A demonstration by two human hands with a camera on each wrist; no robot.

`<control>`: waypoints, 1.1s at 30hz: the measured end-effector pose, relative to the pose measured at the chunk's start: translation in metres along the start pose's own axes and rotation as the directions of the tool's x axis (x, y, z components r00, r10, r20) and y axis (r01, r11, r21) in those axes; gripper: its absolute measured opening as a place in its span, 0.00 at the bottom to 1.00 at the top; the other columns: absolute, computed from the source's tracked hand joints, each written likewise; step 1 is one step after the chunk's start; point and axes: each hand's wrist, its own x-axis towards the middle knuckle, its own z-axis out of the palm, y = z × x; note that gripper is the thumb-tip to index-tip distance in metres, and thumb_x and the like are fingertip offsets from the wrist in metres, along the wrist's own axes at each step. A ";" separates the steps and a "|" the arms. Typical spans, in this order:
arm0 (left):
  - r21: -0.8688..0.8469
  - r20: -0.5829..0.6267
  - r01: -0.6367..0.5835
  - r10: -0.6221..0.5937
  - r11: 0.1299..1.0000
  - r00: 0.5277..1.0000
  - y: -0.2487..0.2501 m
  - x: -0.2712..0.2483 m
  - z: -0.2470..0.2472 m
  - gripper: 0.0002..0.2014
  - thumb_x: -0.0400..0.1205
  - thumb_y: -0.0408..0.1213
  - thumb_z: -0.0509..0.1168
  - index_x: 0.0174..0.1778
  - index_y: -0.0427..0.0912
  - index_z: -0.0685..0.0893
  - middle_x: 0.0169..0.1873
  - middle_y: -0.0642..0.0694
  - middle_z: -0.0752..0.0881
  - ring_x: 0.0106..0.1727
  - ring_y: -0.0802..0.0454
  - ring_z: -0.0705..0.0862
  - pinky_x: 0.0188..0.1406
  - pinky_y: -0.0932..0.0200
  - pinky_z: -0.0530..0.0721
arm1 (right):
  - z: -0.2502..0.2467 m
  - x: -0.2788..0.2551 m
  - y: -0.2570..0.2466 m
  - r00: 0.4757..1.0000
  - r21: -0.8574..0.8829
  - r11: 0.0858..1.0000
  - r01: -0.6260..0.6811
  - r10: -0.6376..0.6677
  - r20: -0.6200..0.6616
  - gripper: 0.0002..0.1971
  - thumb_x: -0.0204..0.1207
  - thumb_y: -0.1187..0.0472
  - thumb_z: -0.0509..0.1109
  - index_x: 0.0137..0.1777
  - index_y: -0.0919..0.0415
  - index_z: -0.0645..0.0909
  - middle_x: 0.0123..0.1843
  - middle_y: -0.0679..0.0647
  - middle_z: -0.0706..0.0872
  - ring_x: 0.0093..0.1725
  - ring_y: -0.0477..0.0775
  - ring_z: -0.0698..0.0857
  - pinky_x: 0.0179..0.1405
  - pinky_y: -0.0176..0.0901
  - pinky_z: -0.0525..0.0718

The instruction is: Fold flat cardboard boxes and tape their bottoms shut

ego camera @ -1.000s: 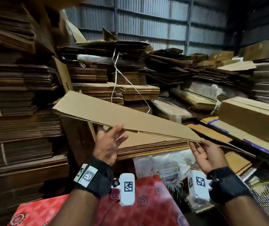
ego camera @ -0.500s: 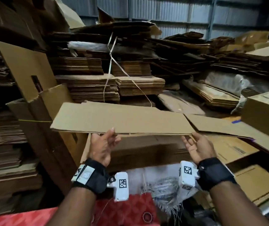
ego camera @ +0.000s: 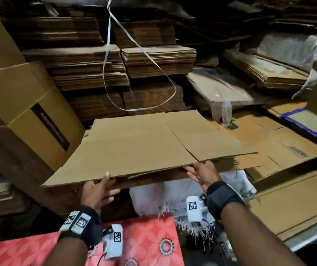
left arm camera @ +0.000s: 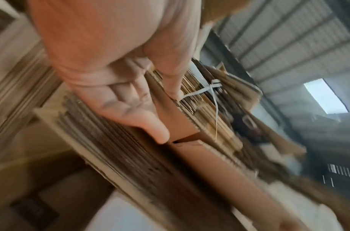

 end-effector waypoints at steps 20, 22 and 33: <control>0.970 0.198 -0.239 0.407 0.053 0.892 -0.067 0.145 0.011 0.27 0.87 0.64 0.38 0.85 0.77 0.49 0.89 0.56 0.54 0.88 0.46 0.53 0.75 0.13 0.48 | -0.018 0.150 0.059 0.854 -0.837 -0.419 0.351 -0.223 0.470 0.28 0.87 0.34 0.36 0.87 0.27 0.37 0.93 0.46 0.47 0.91 0.56 0.51 0.81 0.80 0.52; 0.964 0.222 -0.260 0.374 0.055 0.900 -0.064 0.156 0.017 0.27 0.87 0.65 0.38 0.85 0.76 0.50 0.89 0.57 0.52 0.88 0.48 0.51 0.75 0.12 0.49 | -0.019 0.167 0.051 0.865 -0.850 -0.391 0.354 -0.209 0.456 0.28 0.87 0.34 0.38 0.85 0.25 0.34 0.93 0.44 0.43 0.91 0.55 0.47 0.82 0.81 0.50; 0.955 0.276 -0.294 0.433 -0.026 0.858 -0.066 0.161 0.030 0.24 0.88 0.64 0.48 0.82 0.78 0.57 0.81 0.56 0.63 0.78 0.50 0.61 0.64 0.22 0.67 | -0.026 0.213 0.034 0.867 -0.831 -0.341 0.440 -0.078 0.492 0.33 0.77 0.22 0.32 0.83 0.21 0.32 0.90 0.37 0.32 0.91 0.51 0.41 0.81 0.81 0.40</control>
